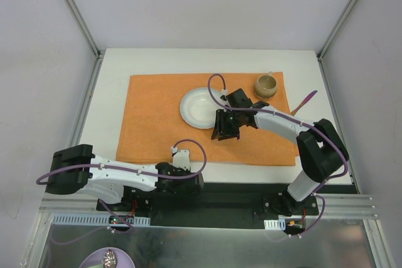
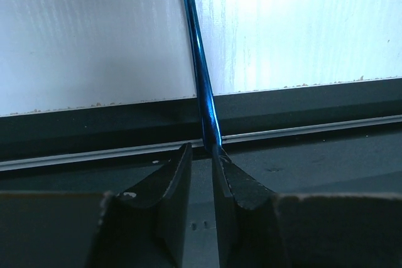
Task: Set the dinner table for one person
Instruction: Pick up the fork at the center of the board.
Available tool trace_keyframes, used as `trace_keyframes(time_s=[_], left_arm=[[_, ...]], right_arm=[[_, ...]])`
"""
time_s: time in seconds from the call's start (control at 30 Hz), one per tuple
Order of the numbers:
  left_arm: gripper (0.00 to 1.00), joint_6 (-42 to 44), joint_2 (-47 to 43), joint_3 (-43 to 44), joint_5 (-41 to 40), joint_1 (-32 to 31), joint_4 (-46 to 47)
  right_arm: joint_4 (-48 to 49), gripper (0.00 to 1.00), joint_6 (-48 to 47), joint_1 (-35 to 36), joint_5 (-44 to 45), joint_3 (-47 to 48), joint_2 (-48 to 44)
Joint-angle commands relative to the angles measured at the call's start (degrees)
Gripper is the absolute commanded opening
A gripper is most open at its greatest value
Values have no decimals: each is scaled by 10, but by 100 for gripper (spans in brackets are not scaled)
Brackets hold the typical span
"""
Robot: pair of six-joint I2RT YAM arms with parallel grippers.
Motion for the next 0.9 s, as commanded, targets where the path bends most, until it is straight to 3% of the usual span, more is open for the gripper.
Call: trace_keyframes(time_s=[0.0,0.43,0.57,0.6,0.7,0.87], left_arm=[[21,-15,7,-5,85,-36,-131],[24,-46,-63,66,19,-71,-205],[34,-53,-68,76,-6,-71,-213],[44,-57,-63,77,-10,-70,-213],[57,-64,-47,79,-13,-69,-215],[64,-70,-19,90,-30,-60,-213]], right_arm=[[3,40,6,4,5,2,-25],[5,40,6,7,4,6,-17],[5,40,5,8,3,7,-15],[5,40,6,8,3,7,-14],[4,40,5,8,3,8,-14],[-1,41,3,8,2,11,-14]])
